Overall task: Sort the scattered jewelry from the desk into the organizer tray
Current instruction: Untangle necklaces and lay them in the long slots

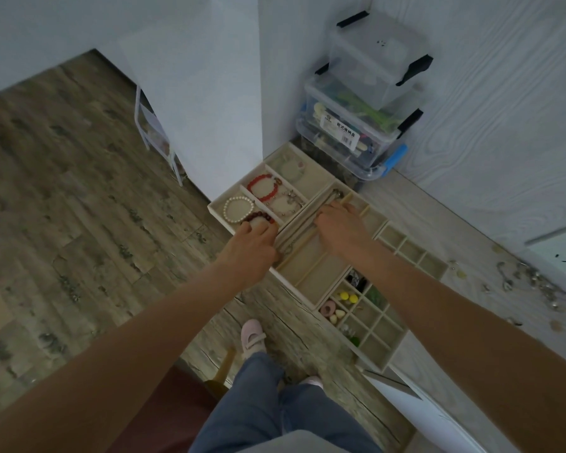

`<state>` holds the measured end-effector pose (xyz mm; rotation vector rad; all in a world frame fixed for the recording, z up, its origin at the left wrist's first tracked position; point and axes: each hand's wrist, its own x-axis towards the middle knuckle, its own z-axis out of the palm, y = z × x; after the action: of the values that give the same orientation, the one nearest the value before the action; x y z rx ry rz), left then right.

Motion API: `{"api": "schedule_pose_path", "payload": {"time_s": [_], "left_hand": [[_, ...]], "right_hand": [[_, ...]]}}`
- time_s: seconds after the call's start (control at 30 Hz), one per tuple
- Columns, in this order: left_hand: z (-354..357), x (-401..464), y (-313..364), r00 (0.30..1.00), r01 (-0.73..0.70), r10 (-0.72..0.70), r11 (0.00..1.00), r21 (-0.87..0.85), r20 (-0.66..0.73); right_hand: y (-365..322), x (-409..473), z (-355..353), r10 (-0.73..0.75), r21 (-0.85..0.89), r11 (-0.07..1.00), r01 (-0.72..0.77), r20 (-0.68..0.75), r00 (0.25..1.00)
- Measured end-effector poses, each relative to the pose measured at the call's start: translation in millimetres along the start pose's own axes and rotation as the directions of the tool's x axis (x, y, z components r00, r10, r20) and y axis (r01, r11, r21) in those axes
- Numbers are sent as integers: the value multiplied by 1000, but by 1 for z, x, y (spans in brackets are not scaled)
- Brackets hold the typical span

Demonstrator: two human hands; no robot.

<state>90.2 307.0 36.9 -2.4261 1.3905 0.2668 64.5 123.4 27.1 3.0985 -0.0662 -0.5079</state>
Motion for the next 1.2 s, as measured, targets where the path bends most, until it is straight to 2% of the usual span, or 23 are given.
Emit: {"api": "schedule_pose_path", "payload": {"time_s": [0.23, 0.4, 0.6, 0.83, 0.93, 1.07, 1.2], "left_hand": [[-2, -3, -2, 1000, 9, -9, 1000, -5, 24], [-6, 1, 2, 1000, 8, -8, 999, -34, -8], [-4, 1, 3, 998, -33, 33, 999, -12, 49], [-5, 2, 3, 999, 42, -39, 991, -123, 24], [-4, 6, 5, 998, 62, -64, 991, -115, -13], [-1, 8, 5, 999, 51, -51, 995, -84, 7], [-2, 9, 4, 998, 62, -61, 989, -132, 8]], "right_hand": [[-1, 2, 2, 14, 8, 1000, -14, 2, 1000], [0, 1, 3, 14, 14, 1000, -14, -4, 1000], [0, 2, 3, 16, 23, 1000, -16, -7, 1000], [-2, 2, 2, 19, 19, 1000, -19, 5, 1000], [-2, 3, 2, 31, 24, 999, -31, 14, 999], [-2, 2, 1, 36, 36, 999, -37, 20, 999], [-1, 3, 3, 41, 34, 999, -40, -2, 999]]}}
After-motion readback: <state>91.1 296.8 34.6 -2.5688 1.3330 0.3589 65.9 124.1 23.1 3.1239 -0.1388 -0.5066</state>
